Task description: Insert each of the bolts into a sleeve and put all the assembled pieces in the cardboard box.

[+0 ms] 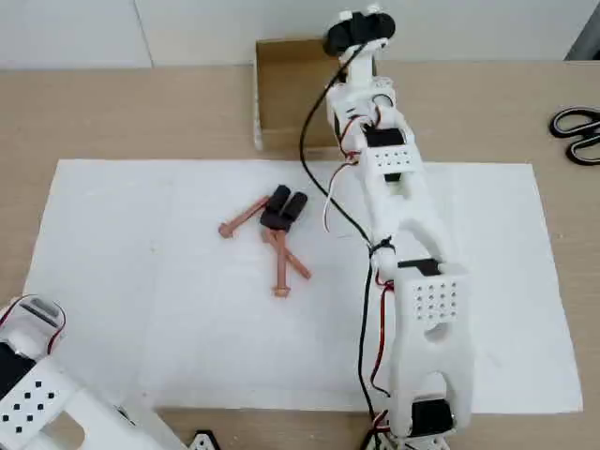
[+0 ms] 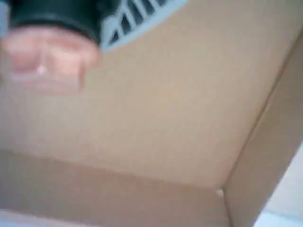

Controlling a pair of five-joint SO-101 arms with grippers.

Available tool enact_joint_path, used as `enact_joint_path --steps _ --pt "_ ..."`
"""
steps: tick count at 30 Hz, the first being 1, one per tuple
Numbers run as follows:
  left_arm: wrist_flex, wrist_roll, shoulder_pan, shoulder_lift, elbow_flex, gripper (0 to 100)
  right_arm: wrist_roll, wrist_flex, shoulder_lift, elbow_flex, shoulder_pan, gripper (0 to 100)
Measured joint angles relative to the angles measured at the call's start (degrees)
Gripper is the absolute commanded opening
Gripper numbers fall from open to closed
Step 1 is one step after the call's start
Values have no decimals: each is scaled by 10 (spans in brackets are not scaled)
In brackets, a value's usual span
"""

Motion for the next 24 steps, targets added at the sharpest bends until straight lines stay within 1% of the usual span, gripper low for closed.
enact_joint_path --steps 5,8,21,24 --pt "0 0 0 0 0 182 1 -33 34 0 0 152" --pt "0 0 0 0 0 182 1 -34 44 0 -1 204" --pt "0 0 0 0 0 182 1 -34 47 1 -4 205" --pt "0 0 0 0 0 182 1 -34 20 1 -4 205"
